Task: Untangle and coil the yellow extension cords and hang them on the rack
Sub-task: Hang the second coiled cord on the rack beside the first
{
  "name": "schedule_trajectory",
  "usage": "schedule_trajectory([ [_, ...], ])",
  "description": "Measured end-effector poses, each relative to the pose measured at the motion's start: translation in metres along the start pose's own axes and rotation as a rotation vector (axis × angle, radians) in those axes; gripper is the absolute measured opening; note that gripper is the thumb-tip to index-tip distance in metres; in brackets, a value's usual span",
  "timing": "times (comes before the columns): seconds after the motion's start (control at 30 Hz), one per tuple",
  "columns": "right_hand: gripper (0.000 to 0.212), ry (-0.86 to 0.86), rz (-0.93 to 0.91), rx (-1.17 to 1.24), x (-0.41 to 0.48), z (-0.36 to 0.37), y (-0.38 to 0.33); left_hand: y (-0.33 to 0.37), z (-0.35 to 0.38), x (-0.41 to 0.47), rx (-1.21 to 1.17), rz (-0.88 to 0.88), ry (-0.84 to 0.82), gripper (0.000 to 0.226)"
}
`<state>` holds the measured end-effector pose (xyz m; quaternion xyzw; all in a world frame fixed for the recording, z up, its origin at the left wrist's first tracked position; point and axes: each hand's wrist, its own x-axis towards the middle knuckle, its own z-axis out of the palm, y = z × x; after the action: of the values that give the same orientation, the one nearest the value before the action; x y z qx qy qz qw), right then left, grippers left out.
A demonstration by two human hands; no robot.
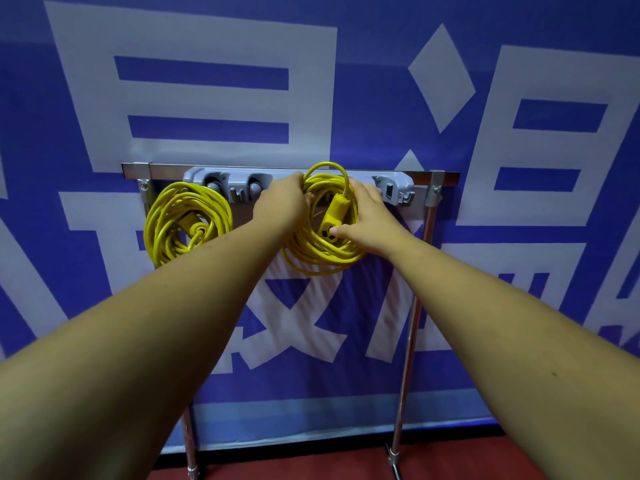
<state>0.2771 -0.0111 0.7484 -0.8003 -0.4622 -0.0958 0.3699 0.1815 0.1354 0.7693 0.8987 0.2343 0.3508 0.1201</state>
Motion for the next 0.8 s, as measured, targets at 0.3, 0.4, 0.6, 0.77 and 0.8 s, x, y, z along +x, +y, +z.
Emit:
schedule_trajectory([
  [0.3, 0.108, -0.017, 0.025, -0.042, -0.003, 0.005, 0.005, -0.008, -0.001, -0.008, 0.0, 0.021, -0.003, 0.048],
  [0.4, 0.105, 0.008, 0.0, -0.038, -0.008, 0.007, 0.005, -0.011, 0.0, -0.009, -0.042, 0.019, 0.033, 0.056],
  [0.6, 0.06, 0.11, -0.04, 0.04, -0.003, 0.013, 0.007, -0.015, -0.008, 0.001, 0.023, 0.034, 0.052, 0.054],
  [0.77, 0.048, 0.285, 0.056, 0.08, 0.019, 0.019, 0.001, -0.012, -0.005, 0.008, 0.066, 0.048, 0.068, 0.048],
  [0.8, 0.048, 0.313, 0.071, 0.1, 0.021, 0.019, 0.001, -0.012, -0.005, 0.009, 0.058, 0.074, 0.08, 0.045],
])
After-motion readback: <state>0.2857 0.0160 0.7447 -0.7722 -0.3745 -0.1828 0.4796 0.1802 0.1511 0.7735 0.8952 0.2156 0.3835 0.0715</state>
